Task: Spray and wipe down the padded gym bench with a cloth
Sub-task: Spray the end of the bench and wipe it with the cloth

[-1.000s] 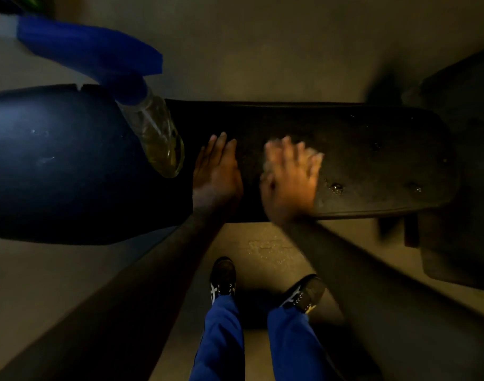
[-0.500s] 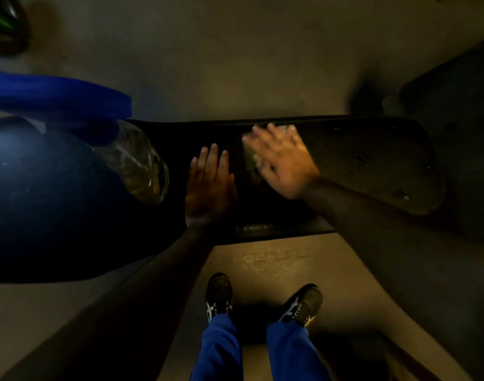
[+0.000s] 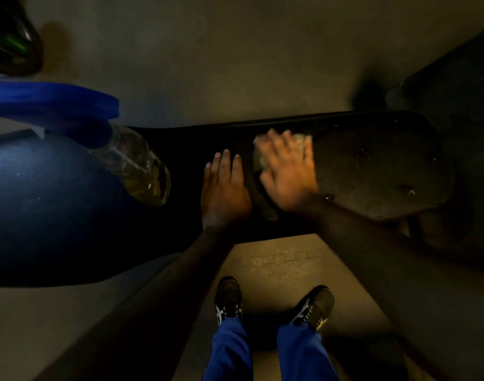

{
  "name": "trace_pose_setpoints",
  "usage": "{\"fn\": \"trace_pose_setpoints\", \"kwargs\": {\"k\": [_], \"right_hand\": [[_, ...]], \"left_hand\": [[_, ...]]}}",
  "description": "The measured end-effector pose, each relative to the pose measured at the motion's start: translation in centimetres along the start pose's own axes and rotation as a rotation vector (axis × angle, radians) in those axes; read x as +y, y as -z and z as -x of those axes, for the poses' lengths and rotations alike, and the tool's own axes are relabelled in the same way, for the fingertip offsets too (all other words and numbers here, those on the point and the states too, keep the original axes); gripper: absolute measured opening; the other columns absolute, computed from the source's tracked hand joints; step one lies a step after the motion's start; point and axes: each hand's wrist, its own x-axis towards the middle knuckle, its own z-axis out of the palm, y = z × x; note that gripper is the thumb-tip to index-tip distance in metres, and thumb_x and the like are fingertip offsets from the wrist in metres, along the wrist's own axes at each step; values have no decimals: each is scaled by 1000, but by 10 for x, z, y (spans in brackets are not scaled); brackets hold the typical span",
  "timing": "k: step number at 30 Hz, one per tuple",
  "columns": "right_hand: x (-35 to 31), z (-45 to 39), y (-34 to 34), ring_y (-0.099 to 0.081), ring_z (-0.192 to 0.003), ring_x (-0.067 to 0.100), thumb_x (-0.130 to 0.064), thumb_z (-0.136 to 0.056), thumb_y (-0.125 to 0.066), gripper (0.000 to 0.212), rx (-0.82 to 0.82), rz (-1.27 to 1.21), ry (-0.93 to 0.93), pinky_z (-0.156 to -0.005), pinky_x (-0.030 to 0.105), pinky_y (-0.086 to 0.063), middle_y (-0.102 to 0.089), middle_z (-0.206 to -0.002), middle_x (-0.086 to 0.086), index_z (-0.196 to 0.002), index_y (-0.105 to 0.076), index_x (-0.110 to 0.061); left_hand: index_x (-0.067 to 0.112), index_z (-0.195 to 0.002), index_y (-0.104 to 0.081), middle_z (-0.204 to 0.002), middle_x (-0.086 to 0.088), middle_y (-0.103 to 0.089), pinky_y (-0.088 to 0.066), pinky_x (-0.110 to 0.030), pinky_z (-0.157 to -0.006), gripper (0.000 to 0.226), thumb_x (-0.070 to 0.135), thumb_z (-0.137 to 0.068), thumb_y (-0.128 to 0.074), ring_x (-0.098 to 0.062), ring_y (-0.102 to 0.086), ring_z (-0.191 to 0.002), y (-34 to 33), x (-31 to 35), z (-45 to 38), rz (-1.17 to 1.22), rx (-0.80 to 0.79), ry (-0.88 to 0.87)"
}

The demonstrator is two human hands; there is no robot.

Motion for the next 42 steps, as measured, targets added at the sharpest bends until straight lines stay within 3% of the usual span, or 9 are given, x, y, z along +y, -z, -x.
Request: {"fn": "trace_pose_setpoints", "kwargs": {"k": [3,8,13,18,22,27,32,37,42], "right_hand": [[34,39,2,-11,-156,27,-47,-83,-34,76,-99,-1,278,-124,58,-2,-20,-168,1,-158,-23,-35],[19,37,-12,-14,-155,35,-45,-90,-39,72,148,-32,-274,-121,59,5,-23,-167,9,-159,-25,-27],[38,109,-27,-23,-152,32,-44,-86,-48,74,35,73,382,-122,61,-10,-31,-164,8,-156,-28,-30],[42,89,-26,-18,-154,32,-39,-86,-45,73,231,-43,-263,-123,61,-3,-28,-166,7,-157,-32,-27],[53,114,-31,-21,-154,29,-41,-86,-44,71,22,40,372,-123,61,-12,-30,-165,4,-155,-32,-30],[68,56,-9,-23,-153,33,-42,-88,-36,68,225,-86,-359,-123,60,-6,-34,-163,5,-153,-40,-27],[72,31,4,-21,-154,30,-44,-92,-37,64,31,-48,63,-123,53,-1,-31,-165,4,-155,-37,-30],[74,-32,11,-15,-155,33,-44,-92,-37,65,149,-42,-460,-121,61,1,-25,-167,6,-156,-34,-30],[108,-38,22,-28,-152,29,-42,-91,-36,63,15,27,134,-123,57,-10,-37,-162,3,-153,-40,-29]], "left_hand": [[7,-148,-33,-157,-17,-28,-8,-39,-120,64,32,-92,-19,-28,-19,-148,3,11,4,60,-7,53],[8,-145,-40,-155,-17,-32,-12,-39,-121,54,15,-91,-41,-27,-23,-147,3,19,8,86,23,3],[8,-141,-46,-151,-16,-38,-17,-38,-121,49,10,-92,-41,-27,-28,-145,2,28,3,175,70,48],[11,-139,-48,-150,-15,-40,-19,-42,-121,47,12,-92,-44,-27,-30,-144,-11,38,-2,151,88,-9],[9,-138,-50,-149,-15,-44,-23,-42,-119,45,15,-93,-44,-29,-34,-142,-16,47,-21,164,116,-73],[6,-140,-49,-150,-19,-42,-25,-47,-117,53,32,-93,-43,-33,-35,-141,-33,46,-30,52,118,-126],[3,-139,-50,-148,-21,-44,-25,-48,-117,56,32,-92,-42,-35,-37,-140,-33,49,-31,0,107,-115],[4,-142,-47,-150,-21,-40,-24,-48,-117,54,34,-97,-42,-36,-35,-141,-40,45,-32,-66,120,-161],[3,-144,-44,-152,-20,-36,-24,-49,-117,53,32,-100,-43,-35,-31,-143,-44,40,-30,-42,147,-196]]}}
